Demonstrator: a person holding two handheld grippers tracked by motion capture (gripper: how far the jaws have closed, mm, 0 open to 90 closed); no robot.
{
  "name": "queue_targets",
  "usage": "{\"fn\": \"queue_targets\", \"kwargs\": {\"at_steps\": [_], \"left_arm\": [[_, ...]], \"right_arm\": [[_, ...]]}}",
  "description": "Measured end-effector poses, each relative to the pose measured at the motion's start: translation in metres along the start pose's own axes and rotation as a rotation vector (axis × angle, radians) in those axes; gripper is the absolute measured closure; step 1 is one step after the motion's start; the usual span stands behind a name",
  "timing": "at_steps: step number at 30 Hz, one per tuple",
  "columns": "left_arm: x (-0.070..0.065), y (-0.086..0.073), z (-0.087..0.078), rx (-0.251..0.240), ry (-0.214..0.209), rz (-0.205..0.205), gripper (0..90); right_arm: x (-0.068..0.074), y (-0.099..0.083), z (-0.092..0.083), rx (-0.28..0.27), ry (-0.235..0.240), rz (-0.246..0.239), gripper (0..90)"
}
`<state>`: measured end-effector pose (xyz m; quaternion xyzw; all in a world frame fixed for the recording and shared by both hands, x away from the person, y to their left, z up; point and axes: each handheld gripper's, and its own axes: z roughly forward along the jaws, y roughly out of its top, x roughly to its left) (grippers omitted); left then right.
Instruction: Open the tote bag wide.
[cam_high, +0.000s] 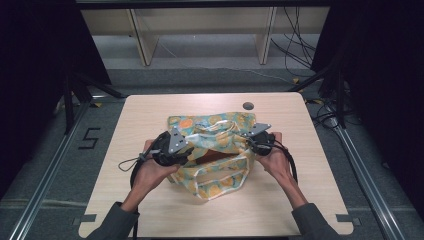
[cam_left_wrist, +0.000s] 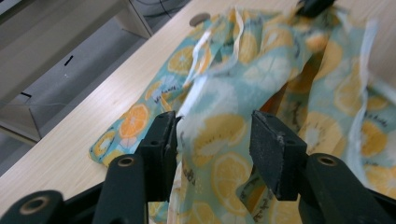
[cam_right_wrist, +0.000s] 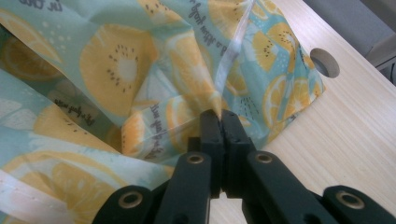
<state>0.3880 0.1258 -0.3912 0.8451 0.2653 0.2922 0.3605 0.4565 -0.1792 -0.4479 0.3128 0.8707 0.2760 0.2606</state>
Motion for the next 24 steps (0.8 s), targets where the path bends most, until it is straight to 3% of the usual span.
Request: {"fn": "queue_targets", "kwargs": {"at_steps": [2,4,7,8,9,13,17,20,22,24], "left_arm": [[-0.004,0.002,-0.006,-0.017,-0.023,-0.009,51.8],[-0.012,0.002,-0.013,-0.001,-0.070,0.022,55.0],[-0.023,-0.003,-0.010,0.024,-0.136,0.008,57.5],[-0.026,-0.007,-0.003,0.054,-0.129,0.019,57.4],[-0.027,-0.010,0.003,0.071,-0.120,0.020,56.7],[-0.020,-0.025,0.040,0.155,-0.085,-0.014,49.3],[-0.018,-0.032,0.066,0.224,-0.047,0.009,40.5],[-0.018,-0.034,0.077,0.255,0.000,0.057,38.9],[-0.017,-0.036,0.084,0.273,-0.007,0.064,39.3],[-0.016,-0.038,0.087,0.289,-0.008,0.101,46.0]], "right_arm": [[0.000,0.001,-0.001,0.009,0.010,-0.009,90.0],[0.001,0.001,-0.001,0.016,0.014,0.010,90.0],[0.000,0.001,0.000,0.012,0.011,-0.005,90.0],[0.000,0.001,0.000,0.022,0.015,0.008,90.0],[0.000,0.001,0.002,0.009,0.013,-0.019,90.0],[0.003,0.003,0.001,0.004,0.010,-0.006,89.8],[0.002,0.003,0.002,0.013,0.034,0.003,89.5],[0.001,0.001,0.003,0.008,0.018,0.001,89.0],[0.001,0.001,0.002,0.019,0.039,0.000,88.5],[0.000,0.001,0.000,0.023,0.038,-0.002,87.3]]}}
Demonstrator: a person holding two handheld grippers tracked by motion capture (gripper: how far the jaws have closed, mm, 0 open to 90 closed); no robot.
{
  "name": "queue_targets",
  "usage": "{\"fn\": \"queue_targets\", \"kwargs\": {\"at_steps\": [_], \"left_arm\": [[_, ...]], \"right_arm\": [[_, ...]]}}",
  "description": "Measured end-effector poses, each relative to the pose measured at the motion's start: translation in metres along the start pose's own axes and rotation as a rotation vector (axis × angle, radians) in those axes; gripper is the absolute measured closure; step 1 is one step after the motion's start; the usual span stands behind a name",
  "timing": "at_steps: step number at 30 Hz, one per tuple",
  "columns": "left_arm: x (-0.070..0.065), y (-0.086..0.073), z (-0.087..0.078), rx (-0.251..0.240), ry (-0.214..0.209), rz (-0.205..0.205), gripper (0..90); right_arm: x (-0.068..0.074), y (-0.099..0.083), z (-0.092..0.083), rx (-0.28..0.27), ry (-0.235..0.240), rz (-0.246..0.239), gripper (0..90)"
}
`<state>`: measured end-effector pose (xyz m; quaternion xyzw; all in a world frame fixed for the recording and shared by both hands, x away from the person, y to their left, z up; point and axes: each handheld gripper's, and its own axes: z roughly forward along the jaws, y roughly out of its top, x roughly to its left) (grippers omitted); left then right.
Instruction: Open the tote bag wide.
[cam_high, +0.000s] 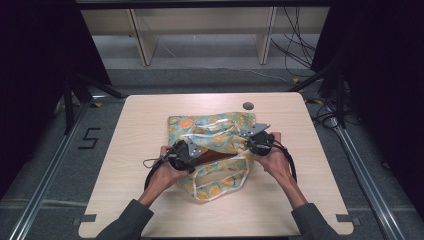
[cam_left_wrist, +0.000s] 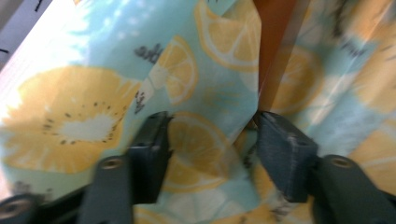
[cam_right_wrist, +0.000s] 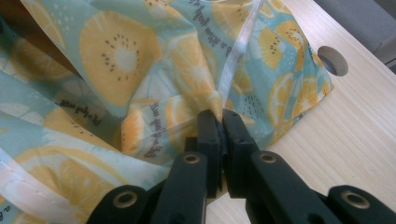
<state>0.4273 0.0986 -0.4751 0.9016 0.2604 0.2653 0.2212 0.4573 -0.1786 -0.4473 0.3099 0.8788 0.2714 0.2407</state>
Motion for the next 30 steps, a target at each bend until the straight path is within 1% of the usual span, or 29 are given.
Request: {"fn": "queue_targets", "kwargs": {"at_steps": [1,2,3,4,5,6,7,8,9,10,11,12,13,14,15,16,17,18,19,20,21,22,23,24,26,27,28,29,30], "left_arm": [[0.001,0.000,0.001,0.005,-0.015,0.013,49.8],[0.001,-0.001,0.001,-0.001,-0.028,0.023,57.7],[0.002,-0.001,0.001,-0.004,-0.038,0.034,64.8],[0.002,-0.002,0.001,-0.009,-0.050,0.037,70.1],[0.002,-0.003,0.001,-0.020,-0.051,0.032,74.3],[0.003,-0.004,0.000,-0.022,-0.058,0.038,79.5],[0.004,-0.004,-0.002,-0.023,-0.058,0.036,84.0],[0.006,-0.005,-0.003,-0.036,-0.057,0.032,85.8],[0.008,-0.006,-0.006,-0.040,-0.060,0.029,88.1],[0.009,-0.006,-0.008,-0.065,-0.066,0.008,89.1],[0.012,-0.006,-0.010,-0.074,-0.075,-0.003,89.3],[0.014,-0.006,-0.013,-0.080,-0.083,-0.007,89.4],[0.015,-0.005,-0.015,-0.085,-0.075,-0.013,89.5],[0.016,-0.005,-0.017,-0.090,-0.080,-0.014,89.5],[0.017,-0.004,-0.018,-0.098,-0.087,-0.019,89.5],[0.018,-0.003,-0.020,-0.103,-0.088,-0.015,89.5],[0.017,-0.002,-0.021,-0.112,-0.092,-0.036,89.6],[0.018,-0.002,-0.023,-0.115,-0.106,-0.033,89.5],[0.019,-0.001,-0.024,-0.125,-0.119,-0.039,89.6],[0.019,-0.001,-0.025,-0.130,-0.129,-0.045,89.6],[0.019,0.000,-0.026,-0.137,-0.137,-0.050,89.6],[0.020,0.000,-0.028,-0.140,-0.141,-0.052,89.6],[0.021,0.000,-0.028,-0.143,-0.152,-0.054,89.6],[0.022,-0.001,-0.029,-0.143,-0.147,-0.052,89.6],[0.024,-0.002,-0.031,-0.154,-0.168,-0.074,89.7],[0.025,-0.003,-0.032,-0.153,-0.176,-0.072,89.7],[0.025,-0.004,-0.034,-0.156,-0.180,-0.072,89.7],[0.026,-0.006,-0.039,-0.162,-0.191,-0.069,89.7],[0.026,-0.007,-0.041,-0.170,-0.200,-0.072,89.7]], "right_arm": [[0.000,0.000,0.001,-0.015,-0.002,0.002,86.2],[-0.001,0.000,0.000,-0.015,0.008,-0.002,84.7],[0.000,0.000,-0.002,-0.020,0.001,0.010,82.6],[0.000,0.000,-0.003,-0.033,0.001,0.022,81.0],[0.000,0.002,-0.007,-0.033,0.016,0.023,79.2],[0.001,0.003,-0.012,-0.051,0.031,0.025,76.0],[0.003,0.005,-0.018,-0.060,0.042,0.043,73.3],[0.004,0.005,-0.022,-0.082,0.060,0.039,71.8],[0.006,0.006,-0.029,-0.101,0.092,0.045,69.9],[0.010,0.007,-0.036,-0.122,0.117,0.050,67.7],[0.014,0.008,-0.042,-0.146,0.155,0.047,64.7],[0.018,0.008,-0.048,-0.165,0.207,0.040,62.7],[0.022,0.009,-0.053,-0.190,0.246,0.025,61.2],[0.027,0.009,-0.058,-0.199,0.296,0.019,60.1],[0.034,0.008,-0.059,-0.207,0.335,0.015,58.0],[0.039,0.008,-0.060,-0.198,0.362,0.005,56.5],[0.050,0.008,-0.057,-0.191,0.396,-0.018,54.5],[0.054,0.008,-0.055,-0.184,0.398,-0.044,52.9],[0.063,0.008,-0.049,-0.176,0.405,-0.063,51.4],[0.068,0.008,-0.045,-0.149,0.406,-0.078,51.3],[0.071,0.009,-0.040,-0.141,0.400,-0.095,51.4],[0.075,0.009,-0.034,-0.122,0.398,-0.105,52.9],[0.079,0.008,-0.028,-0.067,0.398,-0.119,63.1],[0.080,0.007,-0.024,-0.050,0.393,-0.140,70.3],[0.081,0.002,-0.016,0.001,0.397,-0.173,85.5],[0.079,0.000,-0.014,0.014,0.402,-0.206,89.1],[0.080,-0.003,-0.014,0.020,0.413,-0.204,89.9],[0.078,-0.006,-0.015,0.026,0.411,-0.222,90.0],[0.082,-0.012,-0.023,0.029,0.472,-0.197,90.0]]}}
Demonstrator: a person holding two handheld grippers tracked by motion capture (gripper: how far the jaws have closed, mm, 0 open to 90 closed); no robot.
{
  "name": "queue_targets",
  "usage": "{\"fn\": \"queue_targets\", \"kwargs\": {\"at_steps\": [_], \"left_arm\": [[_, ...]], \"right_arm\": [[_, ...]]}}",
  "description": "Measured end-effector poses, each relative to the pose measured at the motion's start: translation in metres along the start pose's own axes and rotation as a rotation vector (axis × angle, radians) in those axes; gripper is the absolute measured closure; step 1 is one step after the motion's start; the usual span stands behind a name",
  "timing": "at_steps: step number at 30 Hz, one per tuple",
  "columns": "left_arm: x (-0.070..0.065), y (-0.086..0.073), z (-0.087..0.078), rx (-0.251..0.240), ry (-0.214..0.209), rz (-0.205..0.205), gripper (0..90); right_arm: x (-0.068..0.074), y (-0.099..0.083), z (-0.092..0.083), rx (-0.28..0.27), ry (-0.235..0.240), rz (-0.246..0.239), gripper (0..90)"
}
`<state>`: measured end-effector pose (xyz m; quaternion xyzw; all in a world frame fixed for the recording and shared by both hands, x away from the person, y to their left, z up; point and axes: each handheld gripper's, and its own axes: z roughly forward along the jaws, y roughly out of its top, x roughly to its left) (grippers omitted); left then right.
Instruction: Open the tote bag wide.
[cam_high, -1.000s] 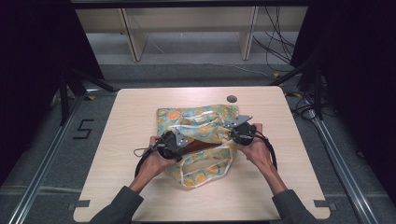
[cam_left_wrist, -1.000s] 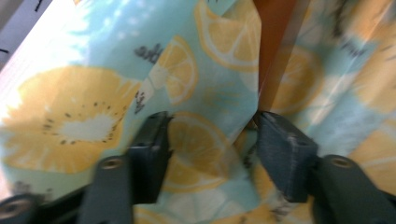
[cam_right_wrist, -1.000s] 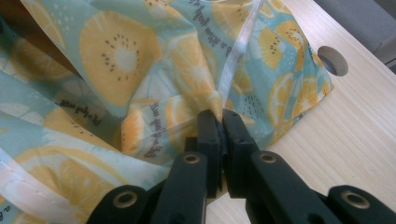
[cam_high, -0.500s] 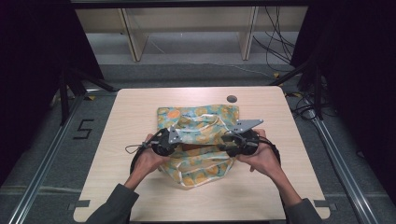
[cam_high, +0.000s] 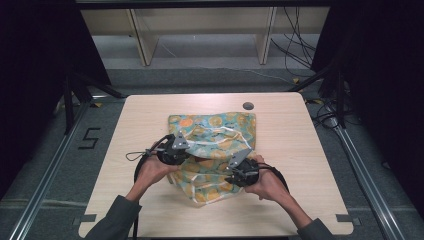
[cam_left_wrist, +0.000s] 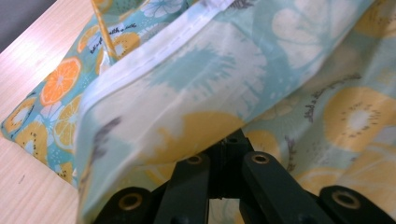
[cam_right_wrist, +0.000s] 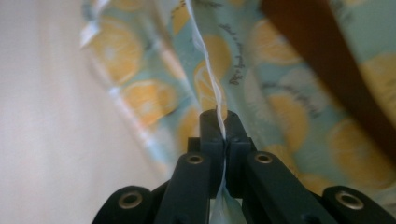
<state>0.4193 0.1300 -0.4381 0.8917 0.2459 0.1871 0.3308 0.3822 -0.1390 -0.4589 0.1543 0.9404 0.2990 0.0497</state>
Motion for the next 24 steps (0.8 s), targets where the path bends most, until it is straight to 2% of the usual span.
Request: {"fn": "queue_targets", "kwargs": {"at_steps": [1,3,5,6,8,9,10,11,12,13,14,16,18,21,22,24], "left_arm": [[0.000,0.000,-0.004,-0.014,-0.016,-0.001,89.7],[-0.002,-0.001,-0.011,-0.034,-0.044,-0.017,89.8],[-0.006,0.001,-0.019,-0.054,-0.072,-0.009,89.7],[-0.011,0.002,-0.026,-0.067,-0.079,-0.001,89.8],[-0.016,0.007,-0.036,-0.096,-0.100,0.011,89.8],[-0.016,0.010,-0.038,-0.101,-0.100,0.013,89.7],[-0.016,0.012,-0.039,-0.099,-0.094,0.014,89.7],[-0.015,0.013,-0.039,-0.095,-0.095,0.020,89.7],[-0.014,0.014,-0.037,-0.097,-0.094,0.015,89.7],[-0.014,0.014,-0.036,-0.097,-0.096,0.011,89.7],[-0.014,0.014,-0.035,-0.096,-0.096,0.001,89.7],[-0.013,0.014,-0.033,-0.097,-0.099,-0.003,89.7],[-0.013,0.014,-0.032,-0.097,-0.106,-0.001,89.7],[-0.012,0.014,-0.032,-0.100,-0.113,-0.001,89.7],[-0.012,0.014,-0.031,-0.100,-0.119,-0.004,89.7],[-0.012,0.014,-0.031,-0.100,-0.116,-0.022,89.7]], "right_arm": [[0.004,-0.003,-0.003,0.002,0.015,0.010,90.0],[0.012,-0.011,-0.010,0.007,0.007,-0.004,90.0],[0.019,-0.021,-0.018,0.003,0.045,0.000,90.0],[0.023,-0.024,-0.021,-0.001,0.079,0.010,90.0],[0.037,-0.032,-0.028,0.005,0.129,-0.001,90.0],[0.044,-0.034,-0.032,0.007,0.139,-0.009,89.7],[0.049,-0.034,-0.035,-0.006,0.145,-0.017,86.4],[0.054,-0.032,-0.042,-0.031,0.144,0.030,78.3],[0.055,-0.028,-0.048,-0.080,0.136,0.025,74.3],[0.055,-0.024,-0.056,-0.103,0.120,0.008,68.0],[0.055,-0.020,-0.062,-0.124,0.085,0.002,63.7],[0.052,-0.011,-0.076,-0.182,-0.003,-0.002,61.2],[0.047,-0.003,-0.086,-0.210,-0.086,0.014,57.5],[0.040,0.009,-0.082,-0.221,-0.145,0.028,51.0],[0.037,0.013,-0.076,-0.218,-0.163,0.005,48.2],[0.031,0.018,-0.062,-0.194,-0.184,0.012,46.4]]}}
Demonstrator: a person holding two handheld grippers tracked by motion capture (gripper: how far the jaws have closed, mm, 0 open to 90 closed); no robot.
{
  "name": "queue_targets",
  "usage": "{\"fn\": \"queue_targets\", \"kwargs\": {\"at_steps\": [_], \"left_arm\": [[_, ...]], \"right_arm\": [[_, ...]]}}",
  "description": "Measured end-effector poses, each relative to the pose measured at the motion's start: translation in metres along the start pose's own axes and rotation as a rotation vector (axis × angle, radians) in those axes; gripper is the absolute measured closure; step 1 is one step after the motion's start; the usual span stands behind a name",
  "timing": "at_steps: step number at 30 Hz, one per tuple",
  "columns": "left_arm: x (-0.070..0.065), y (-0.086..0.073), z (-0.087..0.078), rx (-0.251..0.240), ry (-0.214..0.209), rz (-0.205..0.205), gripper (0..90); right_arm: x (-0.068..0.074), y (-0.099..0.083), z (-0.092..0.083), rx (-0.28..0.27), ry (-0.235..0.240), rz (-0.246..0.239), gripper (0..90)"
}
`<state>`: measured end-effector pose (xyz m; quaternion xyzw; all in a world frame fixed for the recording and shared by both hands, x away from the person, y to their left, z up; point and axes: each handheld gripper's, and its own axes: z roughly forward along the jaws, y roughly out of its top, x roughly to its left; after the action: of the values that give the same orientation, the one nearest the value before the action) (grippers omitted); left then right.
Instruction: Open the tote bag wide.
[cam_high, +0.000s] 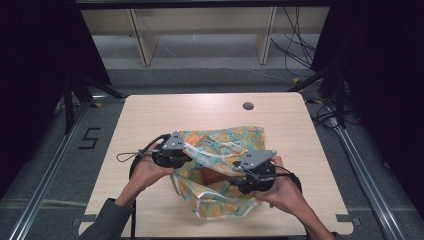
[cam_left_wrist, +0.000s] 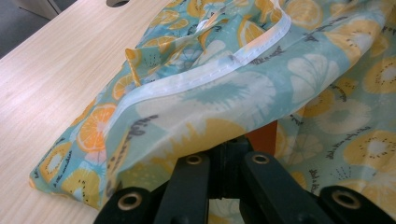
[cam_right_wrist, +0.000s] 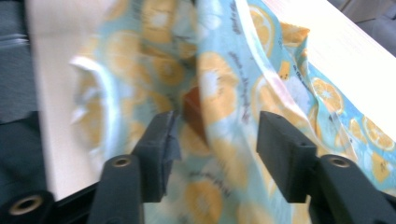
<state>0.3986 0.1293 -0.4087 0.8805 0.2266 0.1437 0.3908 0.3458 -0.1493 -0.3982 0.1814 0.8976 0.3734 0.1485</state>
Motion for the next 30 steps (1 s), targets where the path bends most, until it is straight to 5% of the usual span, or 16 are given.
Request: {"fn": "queue_targets", "kwargs": {"at_steps": [2,4,6,11,15,19,26,28,30], "left_arm": [[0.001,0.000,0.000,0.005,-0.001,0.001,89.6],[0.002,-0.002,0.001,0.002,-0.014,-0.007,89.6],[0.002,-0.003,0.001,0.002,-0.015,-0.008,89.7],[-0.002,-0.008,0.001,0.009,-0.040,-0.001,89.6],[-0.008,-0.010,0.001,0.007,-0.062,0.028,89.6],[-0.015,-0.009,-0.006,-0.028,-0.070,0.045,89.7],[0.016,0.001,-0.011,-0.036,0.080,0.013,89.5],[0.016,0.007,-0.004,-0.053,0.069,-0.013,87.8],[0.010,0.017,0.003,-0.051,0.056,0.015,82.1]], "right_arm": [[-0.003,0.000,0.016,0.040,-0.031,-0.008,48.7],[-0.007,-0.001,0.028,0.086,-0.033,-0.049,70.9],[-0.015,0.001,0.031,0.065,-0.056,-0.065,88.6],[-0.055,0.010,0.020,-0.018,-0.156,0.013,90.0],[-0.093,0.009,0.024,-0.031,-0.227,0.089,90.0],[-0.123,0.001,0.045,0.058,-0.274,0.136,90.0],[-0.142,-0.021,0.074,0.144,-0.265,0.214,90.0],[-0.145,-0.023,0.077,0.118,-0.265,0.210,90.0],[-0.146,-0.022,0.078,0.121,-0.268,0.231,90.0]]}}
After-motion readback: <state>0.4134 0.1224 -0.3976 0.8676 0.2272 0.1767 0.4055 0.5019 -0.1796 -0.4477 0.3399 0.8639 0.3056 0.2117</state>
